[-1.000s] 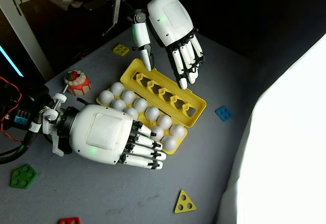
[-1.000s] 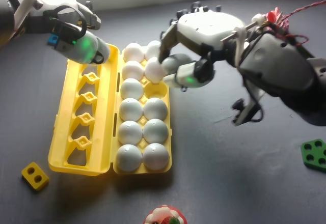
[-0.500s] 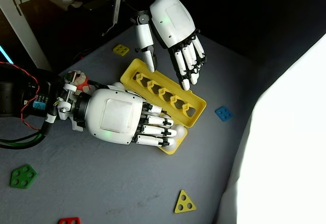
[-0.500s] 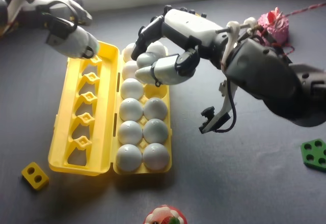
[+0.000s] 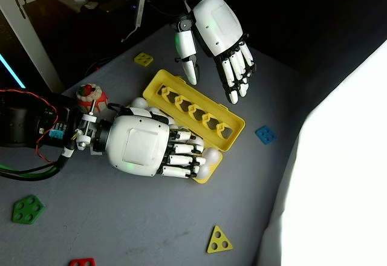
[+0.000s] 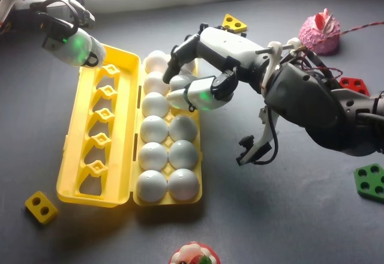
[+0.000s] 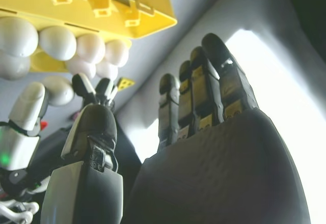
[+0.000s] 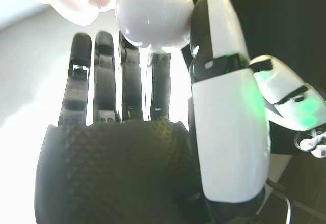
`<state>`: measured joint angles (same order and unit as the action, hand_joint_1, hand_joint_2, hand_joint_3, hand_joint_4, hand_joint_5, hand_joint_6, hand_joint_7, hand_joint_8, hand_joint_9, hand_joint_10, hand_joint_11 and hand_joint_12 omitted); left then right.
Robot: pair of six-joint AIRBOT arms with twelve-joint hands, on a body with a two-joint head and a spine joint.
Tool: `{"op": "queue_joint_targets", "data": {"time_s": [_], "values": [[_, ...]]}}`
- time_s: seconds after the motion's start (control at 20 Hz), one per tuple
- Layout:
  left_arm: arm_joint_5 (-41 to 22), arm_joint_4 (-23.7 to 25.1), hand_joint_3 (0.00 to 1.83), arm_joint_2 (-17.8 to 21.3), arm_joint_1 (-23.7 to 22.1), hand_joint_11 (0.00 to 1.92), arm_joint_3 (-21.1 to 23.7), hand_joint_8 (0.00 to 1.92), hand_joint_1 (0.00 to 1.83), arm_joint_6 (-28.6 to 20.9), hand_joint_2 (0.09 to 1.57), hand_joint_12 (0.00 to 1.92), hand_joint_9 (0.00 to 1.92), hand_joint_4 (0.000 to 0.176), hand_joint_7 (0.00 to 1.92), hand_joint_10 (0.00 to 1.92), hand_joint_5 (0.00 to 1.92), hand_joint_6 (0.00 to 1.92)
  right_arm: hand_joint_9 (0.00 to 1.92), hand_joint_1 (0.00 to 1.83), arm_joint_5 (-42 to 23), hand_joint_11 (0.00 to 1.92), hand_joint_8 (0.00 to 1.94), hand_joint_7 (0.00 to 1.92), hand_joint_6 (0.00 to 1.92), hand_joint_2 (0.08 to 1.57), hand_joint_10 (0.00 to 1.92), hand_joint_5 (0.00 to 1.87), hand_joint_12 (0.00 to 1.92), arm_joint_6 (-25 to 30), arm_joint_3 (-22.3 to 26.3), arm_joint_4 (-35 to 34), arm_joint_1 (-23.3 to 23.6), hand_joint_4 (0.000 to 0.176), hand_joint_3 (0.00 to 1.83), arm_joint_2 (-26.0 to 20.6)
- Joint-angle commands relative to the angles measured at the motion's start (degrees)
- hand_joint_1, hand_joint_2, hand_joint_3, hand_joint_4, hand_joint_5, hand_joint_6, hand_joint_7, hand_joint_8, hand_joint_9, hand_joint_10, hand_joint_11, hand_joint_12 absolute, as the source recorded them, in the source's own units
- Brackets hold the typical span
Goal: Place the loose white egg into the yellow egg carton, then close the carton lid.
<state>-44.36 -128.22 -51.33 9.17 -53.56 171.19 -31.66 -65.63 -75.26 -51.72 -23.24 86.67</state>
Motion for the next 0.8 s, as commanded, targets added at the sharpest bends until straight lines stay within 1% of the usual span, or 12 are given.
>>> {"op": "queue_joint_targets", "data": {"time_s": [0.0, 0.1, 0.15, 0.2, 0.3, 0.35, 0.45, 0.55, 0.6, 0.65, 0.7, 0.75], "values": [[1.88, 2.72, 0.0, -0.2, -0.33, 0.0, -0.22, 0.01, 0.41, 0.2, 1.36, 0.84, 0.24, 0.045, 0.21, 0.01, 0.24, 0.01, 0.33, 1.15, -4.44, 0.0, 0.0, 0.55, 1.05, 1.13, 0.0, 0.95, 0.77, 0.99, -0.21, 2.74, 0.4, 0.0, 0.0, 0.15], [1.88, 2.53, 0.0, -0.25, -0.43, 0.0, -0.38, 0.0, 0.36, 0.2, 1.38, 0.86, 0.22, 0.044, 0.2, 0.0, 0.24, 0.01, 0.32, 1.14, -4.61, 0.0, 0.0, 0.54, 1.08, 1.14, 0.0, 0.93, 0.74, 1.1, -0.68, 2.75, 0.4, 0.0, 0.0, 0.42], [1.88, 2.52, 0.0, -0.29, -0.49, 0.0, -0.48, 0.0, 0.36, 0.2, 1.38, 0.86, 0.22, 0.044, 0.2, 0.0, 0.24, 0.01, 0.32, 1.14, -4.78, 0.0, 0.0, 0.54, 1.08, 1.14, 0.0, 0.93, 0.74, 1.1, -0.77, 2.81, 0.4, 0.0, 0.0, 0.52], [1.88, 2.52, 0.0, -0.32, -0.5, 0.0, -0.61, 0.0, 0.35, 0.2, 1.37, 0.88, 0.23, 0.05, 0.21, 0.0, 0.24, 0.0, 0.31, 1.15, -5.31, 0.0, 0.0, 0.55, 1.05, 1.13, 0.0, 0.95, 0.75, 1.1, -0.89, 3.4, 0.39, 0.0, 0.0, 0.75], [1.9, 2.52, 0.0, -0.37, -0.5, 0.0, -0.74, 0.0, 0.36, 0.2, 1.37, 0.87, 0.23, 0.048, 0.19, 0.0, 0.23, 0.0, 0.3, 1.14, -6.13, 0.0, 0.0, 0.54, 1.06, 1.14, 0.0, 0.94, 0.74, 1.43, -1.03, 4.29, 0.32, 0.0, 0.0, 1.06], [1.91, 2.52, 0.0, -0.38, -0.5, 0.0, -0.75, 0.0, 0.36, 0.2, 1.37, 0.89, 0.24, 0.048, 0.2, 0.0, 0.23, 0.0, 0.31, 1.14, -6.28, 0.0, 0.0, 0.54, 1.06, 1.14, 0.01, 0.94, 0.77, 1.43, -1.17, 4.63, 0.32, 0.0, 0.0, 1.25], [1.91, 2.52, 0.0, -0.4, -0.53, 0.0, -0.74, 0.0, 0.36, 0.2, 1.37, 0.87, 0.23, 0.05, 0.19, 0.0, 0.22, 0.0, 0.31, 1.12, -6.53, 0.0, 0.01, 0.51, 1.1, 1.15, 0.0, 0.9, 0.78, 1.63, -1.38, 4.67, 0.48, 0.0, 0.01, 1.49], [1.91, 2.52, 0.01, -0.42, -0.55, 0.0, -0.73, 0.0, 0.32, 0.2, 1.38, 0.84, 0.21, 0.047, 0.17, 0.0, 0.21, 0.0, 0.28, 1.07, -6.57, 0.0, 0.0, 0.46, 1.19, 1.18, 0.0, 0.84, 0.83, 1.71, -1.42, 4.67, 0.56, 0.0, 0.0, 1.62], [1.91, 2.52, 0.0, -0.42, -0.55, 0.0, -0.73, 0.01, 0.35, 0.2, 1.37, 0.85, 0.22, 0.042, 0.19, 0.01, 0.24, 0.01, 0.28, 1.01, -6.57, 0.0, 0.0, 0.44, 0.71, 1.11, 0.01, 0.72, 0.87, 1.71, -1.42, 4.68, 0.51, 0.0, 0.0, 1.66], [1.91, 2.52, 0.0, -0.42, -0.6, 0.0, -0.74, 0.01, 0.37, 0.2, 1.37, 0.89, 0.24, 0.044, 0.2, 0.01, 0.24, 0.01, 0.27, 0.96, -6.57, 0.0, 0.0, 0.42, 0.46, 1.09, 0.0, 0.7, 0.93, 1.71, -1.42, 4.79, 0.4, 0.0, 0.0, 1.69], [1.91, 2.52, 0.0, -0.42, -0.64, 0.0, -0.74, 0.0, 0.34, 0.2, 1.38, 0.88, 0.23, 0.046, 0.19, 0.01, 0.24, 0.01, 0.27, 0.94, -6.61, 0.0, 0.0, 0.41, 0.32, 1.09, 0.0, 0.71, 0.92, 1.71, -1.42, 5.01, 0.3, 0.0, 0.0, 1.69], [1.91, 2.52, 0.0, -0.42, -0.64, 0.0, -0.72, 0.0, 0.34, 0.2, 1.38, 0.87, 0.23, 0.049, 0.19, 0.0, 0.23, 0.0, 0.25, 0.9, -6.65, 0.0, 0.0, 0.37, 0.12, 1.07, 0.0, 0.68, 0.81, 1.71, -1.42, 5.14, 0.23, 0.0, 0.0, 1.69]]}}
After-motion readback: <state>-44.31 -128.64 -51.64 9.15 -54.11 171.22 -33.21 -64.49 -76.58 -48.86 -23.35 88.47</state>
